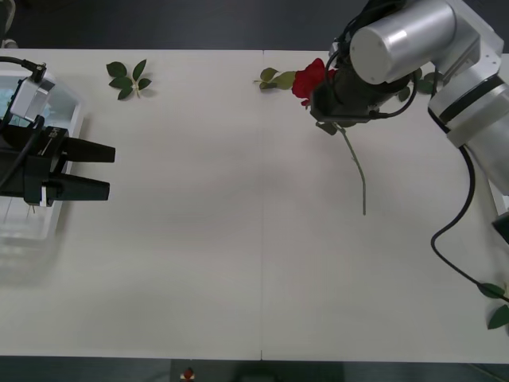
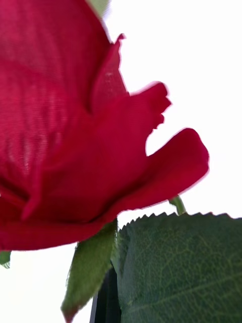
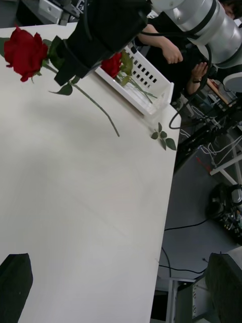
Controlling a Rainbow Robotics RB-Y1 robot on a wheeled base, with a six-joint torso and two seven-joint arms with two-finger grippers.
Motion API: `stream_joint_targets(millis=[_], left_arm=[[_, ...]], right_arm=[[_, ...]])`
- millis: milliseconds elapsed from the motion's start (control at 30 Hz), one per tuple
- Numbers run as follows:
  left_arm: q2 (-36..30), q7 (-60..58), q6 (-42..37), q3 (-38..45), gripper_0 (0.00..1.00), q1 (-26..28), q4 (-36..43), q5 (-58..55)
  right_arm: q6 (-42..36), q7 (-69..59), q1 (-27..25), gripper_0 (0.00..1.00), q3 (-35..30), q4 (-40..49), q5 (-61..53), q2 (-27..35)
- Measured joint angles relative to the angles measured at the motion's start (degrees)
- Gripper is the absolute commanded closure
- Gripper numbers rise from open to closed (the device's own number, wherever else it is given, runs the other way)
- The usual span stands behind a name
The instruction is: Put the red flowers into the right box and the blue flowers into the left box
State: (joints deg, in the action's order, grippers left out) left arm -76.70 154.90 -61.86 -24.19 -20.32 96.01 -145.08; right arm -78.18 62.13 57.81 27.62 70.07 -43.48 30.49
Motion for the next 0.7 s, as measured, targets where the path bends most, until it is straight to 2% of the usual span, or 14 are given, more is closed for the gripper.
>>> stream_joint_targets(millis=[200,433,567,700], left_arm=[[1.5,0.0,0.0,0.0,0.0,0.0,1.2,1.5],[4.6,0.0,-1.3,0.0,0.0,0.0,1.4,0.4],[5.3,0.0,-1.3,0.0,0.0,0.0,2.2,-1.0],[5.3,0.0,-1.3,0.0,0.0,0.1,2.7,-3.3]], right_arm=[[-0.2,9.7,-2.8,1.0,0.0,5.8,-9.6,12.6],[0.2,13.6,-5.6,1.0,0.0,6.2,-19.3,28.3],[1.8,18.8,-7.8,1.0,-1.3,3.5,-23.9,34.7],[1.7,21.6,-9.9,1.0,-7.6,-4.6,-26.6,36.5]])
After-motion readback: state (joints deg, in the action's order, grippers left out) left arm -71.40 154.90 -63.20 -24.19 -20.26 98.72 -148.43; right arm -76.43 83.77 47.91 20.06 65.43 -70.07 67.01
